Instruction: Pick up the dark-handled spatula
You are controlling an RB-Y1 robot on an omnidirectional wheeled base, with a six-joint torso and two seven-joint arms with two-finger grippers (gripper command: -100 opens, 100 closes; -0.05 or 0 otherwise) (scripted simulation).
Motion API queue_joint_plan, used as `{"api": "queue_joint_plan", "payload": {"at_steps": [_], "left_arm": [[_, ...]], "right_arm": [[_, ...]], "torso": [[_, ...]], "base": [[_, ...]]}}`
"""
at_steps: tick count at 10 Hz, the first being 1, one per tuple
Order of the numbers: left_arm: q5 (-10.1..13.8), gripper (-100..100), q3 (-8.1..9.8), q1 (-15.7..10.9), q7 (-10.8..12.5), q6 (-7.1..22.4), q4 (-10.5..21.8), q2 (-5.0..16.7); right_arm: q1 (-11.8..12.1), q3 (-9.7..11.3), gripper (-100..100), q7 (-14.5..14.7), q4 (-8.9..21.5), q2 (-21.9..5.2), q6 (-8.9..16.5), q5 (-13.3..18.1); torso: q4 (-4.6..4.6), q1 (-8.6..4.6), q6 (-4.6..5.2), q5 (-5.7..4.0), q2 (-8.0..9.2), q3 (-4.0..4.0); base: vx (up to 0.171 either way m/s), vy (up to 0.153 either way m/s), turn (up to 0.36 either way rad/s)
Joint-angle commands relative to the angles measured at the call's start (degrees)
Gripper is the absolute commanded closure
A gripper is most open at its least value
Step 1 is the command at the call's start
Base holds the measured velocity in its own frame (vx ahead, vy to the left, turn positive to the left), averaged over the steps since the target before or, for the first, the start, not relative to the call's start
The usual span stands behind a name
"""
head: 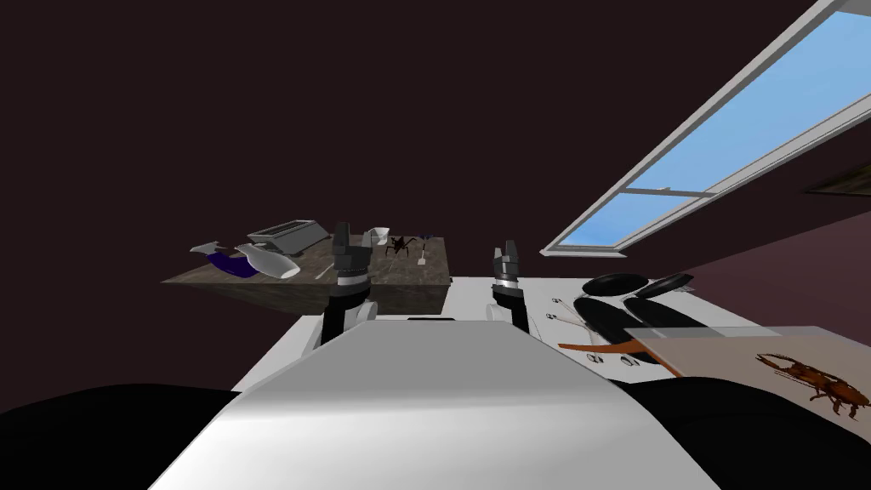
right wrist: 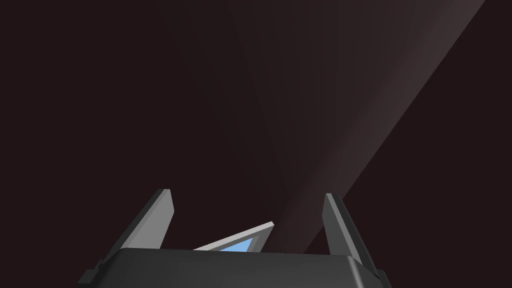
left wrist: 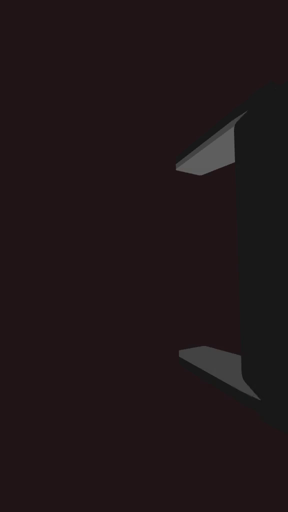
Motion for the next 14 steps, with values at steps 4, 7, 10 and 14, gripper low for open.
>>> {"api": "queue_joint_plan", "payload": {"at_steps": [4, 7, 10, 14], "left_arm": [[-0.16, -100, -2.34, 3.31, 2.07, -1.06, 1.73, 5.52], [-0.55, -100, -4.62, 6.51, 4.69, -1.73, 4.03, 10.54], [-1.03, -100, -6.13, 8.64, 6.87, -1.79, 6.13, 14.82], [-2.18, -100, -8.09, 11.42, 10.68, -1.02, 10.05, 21.23]], "right_arm": [[-0.01, 0.01, 0, 0.00, 0.00, 0.01, 0.00, 0.00], [-0.02, 0.02, 0, 0.00, 0.00, 0.02, 0.00, 0.00], [-0.01, 0.01, 0, 0.00, 0.00, 0.01, 0.00, 0.00], [-0.01, 0.01, 0, 0.00, 0.00, 0.01, 0.00, 0.00]], "torso": [[0.06, -0.31, 0.00, -0.07, 0.27, 0.15], [0.10, -0.49, 0.01, -0.11, 0.46, 0.27], [0.09, -0.41, 0.01, -0.11, 0.35, 0.21], [0.07, -0.31, 0.00, -0.07, 0.27, 0.16]], "base": [[-0.067, -0.071, 0.004], [-0.113, -0.131, -0.003], [-0.085, -0.109, 0.000], [-0.076, -0.100, -0.006]]}}
